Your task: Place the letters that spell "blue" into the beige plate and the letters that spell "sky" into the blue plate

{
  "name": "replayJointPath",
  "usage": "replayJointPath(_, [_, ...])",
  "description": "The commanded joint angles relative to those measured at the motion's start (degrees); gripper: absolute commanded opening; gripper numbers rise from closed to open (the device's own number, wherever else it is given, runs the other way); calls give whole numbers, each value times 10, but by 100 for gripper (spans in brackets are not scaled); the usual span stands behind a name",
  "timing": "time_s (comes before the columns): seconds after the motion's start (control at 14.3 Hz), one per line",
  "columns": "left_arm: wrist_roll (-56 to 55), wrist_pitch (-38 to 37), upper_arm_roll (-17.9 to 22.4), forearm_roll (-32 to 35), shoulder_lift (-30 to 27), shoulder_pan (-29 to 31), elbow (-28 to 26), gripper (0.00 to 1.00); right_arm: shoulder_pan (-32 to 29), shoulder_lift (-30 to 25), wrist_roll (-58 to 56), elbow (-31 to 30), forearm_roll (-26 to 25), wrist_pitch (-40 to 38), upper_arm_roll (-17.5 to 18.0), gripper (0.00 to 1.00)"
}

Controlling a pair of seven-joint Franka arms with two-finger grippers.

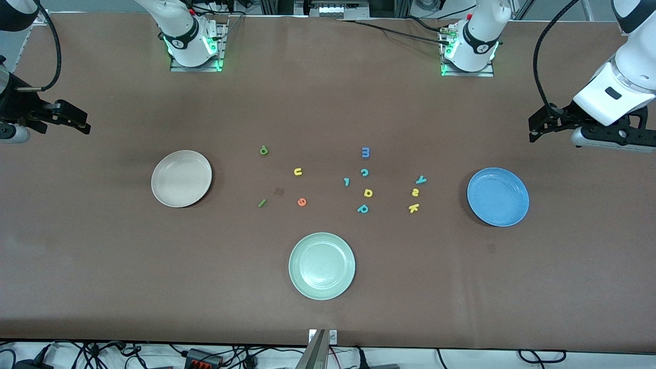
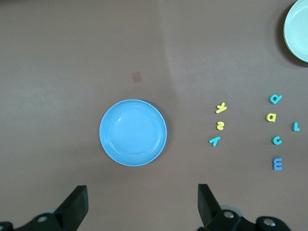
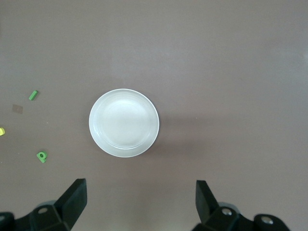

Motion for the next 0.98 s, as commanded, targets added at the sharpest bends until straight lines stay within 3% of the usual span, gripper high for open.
replayJointPath(0.0, [-1, -13, 2, -10, 6, -2, 16, 100, -2, -17, 2, -19, 8, 7, 1, 100])
replayJointPath(0.91, [-4, -15, 1, -10, 6, -3, 16, 100, -6, -3, 0, -6, 5, -23, 0, 100])
